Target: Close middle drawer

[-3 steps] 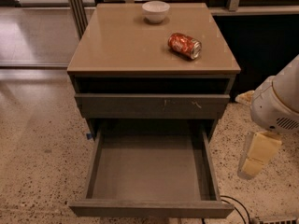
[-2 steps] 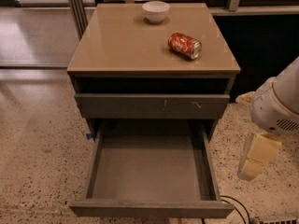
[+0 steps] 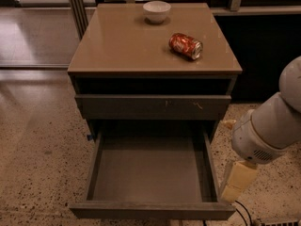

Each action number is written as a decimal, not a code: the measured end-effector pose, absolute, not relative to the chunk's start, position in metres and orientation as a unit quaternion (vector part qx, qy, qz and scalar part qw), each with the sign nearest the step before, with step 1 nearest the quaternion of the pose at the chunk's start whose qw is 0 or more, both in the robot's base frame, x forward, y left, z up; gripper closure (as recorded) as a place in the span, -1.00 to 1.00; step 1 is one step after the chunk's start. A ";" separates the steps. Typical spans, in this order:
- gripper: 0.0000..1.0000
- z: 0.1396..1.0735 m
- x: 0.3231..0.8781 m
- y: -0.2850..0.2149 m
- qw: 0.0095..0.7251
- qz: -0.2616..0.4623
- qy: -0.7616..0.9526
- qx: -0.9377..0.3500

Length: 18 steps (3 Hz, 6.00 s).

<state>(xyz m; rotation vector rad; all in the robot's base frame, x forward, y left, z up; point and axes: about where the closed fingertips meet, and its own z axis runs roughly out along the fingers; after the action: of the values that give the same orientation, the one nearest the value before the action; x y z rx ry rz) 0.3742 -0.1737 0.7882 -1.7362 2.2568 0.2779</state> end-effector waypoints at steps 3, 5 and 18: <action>-0.19 0.754 0.360 -0.148 0.143 0.123 0.774 -0.605; 0.74 0.732 0.357 -0.145 0.157 0.131 0.786 -0.584; 1.00 0.446 0.312 0.000 0.251 0.215 0.787 -0.521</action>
Offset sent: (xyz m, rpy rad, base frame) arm -0.0098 0.0195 -0.0253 0.0371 0.0189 0.0168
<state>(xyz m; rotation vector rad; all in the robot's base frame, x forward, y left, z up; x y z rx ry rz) 0.3121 0.0003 0.4464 -1.4185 2.1413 0.5853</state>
